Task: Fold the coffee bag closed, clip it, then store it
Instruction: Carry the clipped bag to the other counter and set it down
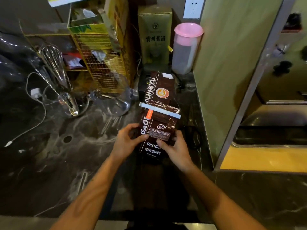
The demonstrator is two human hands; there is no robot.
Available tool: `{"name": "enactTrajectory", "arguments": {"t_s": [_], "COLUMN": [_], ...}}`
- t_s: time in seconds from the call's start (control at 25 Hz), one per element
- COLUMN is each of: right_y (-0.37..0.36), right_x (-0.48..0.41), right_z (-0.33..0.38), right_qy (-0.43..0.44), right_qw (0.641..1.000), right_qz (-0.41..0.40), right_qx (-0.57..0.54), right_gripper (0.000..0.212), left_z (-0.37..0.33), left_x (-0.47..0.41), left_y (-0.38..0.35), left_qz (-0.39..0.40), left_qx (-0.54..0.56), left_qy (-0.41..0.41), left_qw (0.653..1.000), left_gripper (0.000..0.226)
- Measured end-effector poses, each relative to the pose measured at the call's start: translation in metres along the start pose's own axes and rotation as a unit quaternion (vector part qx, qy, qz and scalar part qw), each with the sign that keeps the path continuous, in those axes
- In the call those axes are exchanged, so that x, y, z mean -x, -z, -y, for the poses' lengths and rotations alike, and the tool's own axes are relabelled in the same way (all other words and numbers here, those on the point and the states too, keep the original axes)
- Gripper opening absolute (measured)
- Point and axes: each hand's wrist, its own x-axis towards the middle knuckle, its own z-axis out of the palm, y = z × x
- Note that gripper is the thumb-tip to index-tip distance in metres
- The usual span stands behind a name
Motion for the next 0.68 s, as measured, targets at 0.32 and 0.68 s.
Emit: {"name": "enactTrajectory", "arguments": {"t_s": [0.32,0.68], "right_y": [-0.008,-0.002], "right_x": [-0.033,-0.051], "right_z": [0.003,-0.019], "right_qy": [-0.033,-0.034], "right_qw": [0.999,0.999], "right_qz": [0.025,0.013], "right_qx": [0.029,0.033], "right_gripper": [0.064,0.052], "left_z": [0.032,0.026], "left_x": [-0.037,-0.06], "left_y": [0.019,0.029], "left_qz": [0.087,0.161], "left_qx": [-0.032,-0.158], "left_qy": [0.006,-0.016], "left_qw": [0.996,0.974], "left_gripper": [0.053,0.056]}}
